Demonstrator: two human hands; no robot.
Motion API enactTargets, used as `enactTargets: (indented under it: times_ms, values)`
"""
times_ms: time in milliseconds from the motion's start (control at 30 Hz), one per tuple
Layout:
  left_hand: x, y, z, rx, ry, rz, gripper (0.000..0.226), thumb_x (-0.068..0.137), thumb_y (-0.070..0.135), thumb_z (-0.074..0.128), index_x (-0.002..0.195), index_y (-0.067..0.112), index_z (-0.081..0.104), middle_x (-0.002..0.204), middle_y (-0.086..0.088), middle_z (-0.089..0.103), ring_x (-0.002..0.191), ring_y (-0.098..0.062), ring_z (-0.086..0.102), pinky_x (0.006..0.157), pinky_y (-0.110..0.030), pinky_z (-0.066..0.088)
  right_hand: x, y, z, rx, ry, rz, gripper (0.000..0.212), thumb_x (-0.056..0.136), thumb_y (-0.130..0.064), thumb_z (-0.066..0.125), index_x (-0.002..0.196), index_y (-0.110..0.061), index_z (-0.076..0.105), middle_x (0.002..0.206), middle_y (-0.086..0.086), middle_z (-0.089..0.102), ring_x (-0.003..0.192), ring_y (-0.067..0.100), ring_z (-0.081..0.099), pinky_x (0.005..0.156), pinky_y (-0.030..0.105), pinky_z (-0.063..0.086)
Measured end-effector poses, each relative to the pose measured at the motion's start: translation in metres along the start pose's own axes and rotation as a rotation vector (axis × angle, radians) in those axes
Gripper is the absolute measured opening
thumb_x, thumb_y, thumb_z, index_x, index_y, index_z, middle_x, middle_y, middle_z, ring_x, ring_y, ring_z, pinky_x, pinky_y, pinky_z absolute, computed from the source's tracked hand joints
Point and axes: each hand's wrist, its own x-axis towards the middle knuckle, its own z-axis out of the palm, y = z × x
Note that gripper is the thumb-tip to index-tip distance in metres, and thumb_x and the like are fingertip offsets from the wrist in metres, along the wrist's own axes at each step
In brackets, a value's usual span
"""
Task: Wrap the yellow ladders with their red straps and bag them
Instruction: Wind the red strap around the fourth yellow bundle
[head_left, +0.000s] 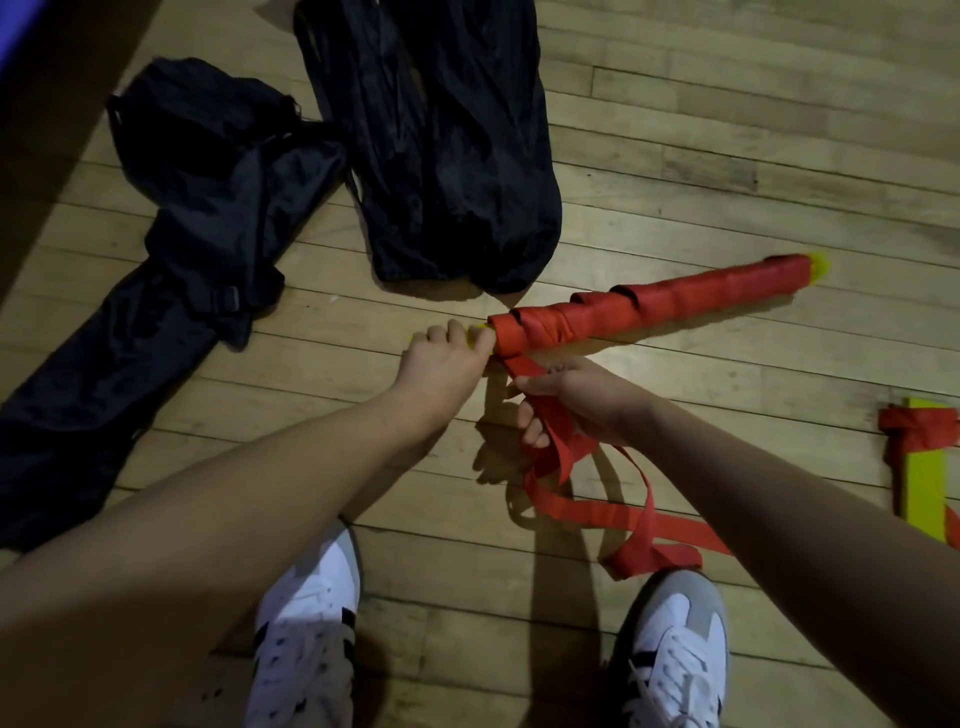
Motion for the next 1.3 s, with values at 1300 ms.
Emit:
enactTargets:
  times_ms: [1300]
  values:
    - [0.006,-0.014,0.002,-0.254,-0.028,-0.149,0.054,0.088,0.028,0.065,0.129,0.013,0.033,0.121,-0.008,0.051,0.108,-0.026,0.052,0.074,-0.034,0.043,0.052,-0.002,0.014,-0.337,0.582,-0.237,0.027,0.093,-0.012,0.056,0.068,-0.005,0.062,0.053,0.004,0.054,0.039,0.005,0.045,0.046,0.022,0.036]
